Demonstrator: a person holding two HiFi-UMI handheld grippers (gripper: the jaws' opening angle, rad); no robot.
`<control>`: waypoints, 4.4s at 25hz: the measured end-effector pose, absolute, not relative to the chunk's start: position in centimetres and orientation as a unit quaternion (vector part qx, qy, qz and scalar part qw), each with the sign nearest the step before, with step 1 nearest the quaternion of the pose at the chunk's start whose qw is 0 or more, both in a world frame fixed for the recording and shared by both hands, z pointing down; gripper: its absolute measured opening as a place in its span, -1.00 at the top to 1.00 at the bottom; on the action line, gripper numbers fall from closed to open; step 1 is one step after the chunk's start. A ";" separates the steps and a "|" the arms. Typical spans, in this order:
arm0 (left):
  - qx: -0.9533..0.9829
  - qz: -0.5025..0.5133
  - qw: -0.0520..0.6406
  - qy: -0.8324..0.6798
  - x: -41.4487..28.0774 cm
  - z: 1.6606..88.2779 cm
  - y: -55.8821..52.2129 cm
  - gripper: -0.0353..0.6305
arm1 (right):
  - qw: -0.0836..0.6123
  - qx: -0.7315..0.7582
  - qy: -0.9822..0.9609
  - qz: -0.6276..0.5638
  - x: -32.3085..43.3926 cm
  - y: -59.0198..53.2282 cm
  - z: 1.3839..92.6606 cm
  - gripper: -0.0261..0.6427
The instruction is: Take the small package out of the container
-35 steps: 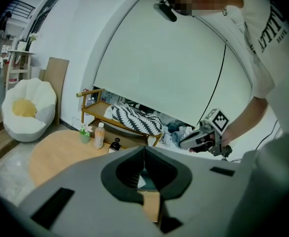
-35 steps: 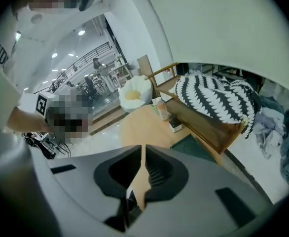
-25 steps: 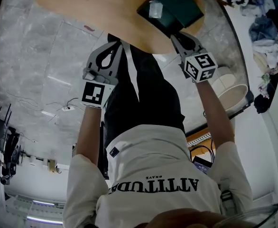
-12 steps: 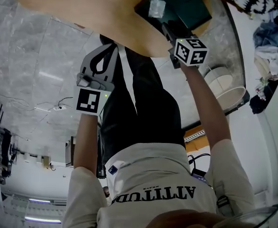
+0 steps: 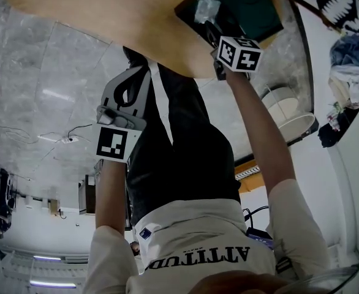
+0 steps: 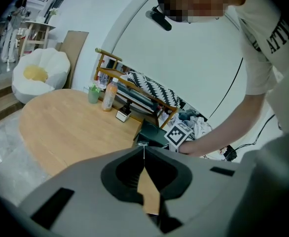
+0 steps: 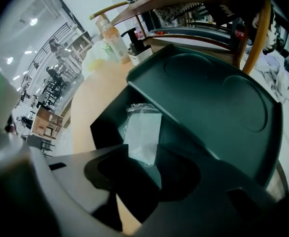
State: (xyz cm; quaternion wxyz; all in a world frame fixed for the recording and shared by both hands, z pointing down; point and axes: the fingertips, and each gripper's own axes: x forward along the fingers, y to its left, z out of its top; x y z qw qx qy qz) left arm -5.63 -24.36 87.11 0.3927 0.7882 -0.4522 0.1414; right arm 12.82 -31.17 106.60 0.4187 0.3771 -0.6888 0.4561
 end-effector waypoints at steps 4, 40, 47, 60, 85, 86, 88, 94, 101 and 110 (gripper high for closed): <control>0.783 0.142 0.401 -0.455 -6.0 88.0 -23.7 0.82 | 0.443 0.384 -0.675 0.448 13.0 -31.5 108.4 0.29; 0.801 0.135 0.322 -0.487 -7.2 70.6 -25.4 0.82 | 0.414 0.329 -0.776 0.344 12.7 -32.8 88.6 0.83; 0.817 0.133 0.307 -0.469 -5.6 63.4 -24.5 0.82 | 0.380 0.335 -0.795 0.334 14.1 -31.8 79.1 0.83; 0.859 0.139 0.253 -0.423 -8.1 53.7 -22.6 0.82 | 0.303 0.371 -0.814 0.327 12.7 -28.4 64.4 0.83; 0.931 0.110 0.167 -0.306 -21.3 43.9 -16.4 0.82 | 0.177 0.535 -0.783 0.264 3.3 -17.2 48.1 0.83; 0.933 0.109 0.163 -0.302 -21.5 43.6 -16.4 0.82 | 0.173 0.542 -0.780 0.261 3.3 -16.5 47.6 0.83; 0.937 0.106 0.157 -0.293 -21.7 43.0 -16.3 0.82 | 0.164 0.556 -0.773 0.257 3.4 -15.1 46.7 0.83; 0.945 0.104 0.150 -0.272 -21.1 41.2 -15.0 0.82 | 0.137 0.584 -0.758 0.256 4.7 -10.4 44.1 0.83; 0.953 0.103 0.135 -0.252 -18.4 39.1 -13.2 0.82 | 0.113 0.601 -0.753 0.242 7.4 -6.7 41.0 0.83; 0.953 0.093 0.117 -0.264 -13.9 36.2 -11.1 0.82 | 0.078 0.612 -0.753 0.229 13.1 -3.1 38.1 0.83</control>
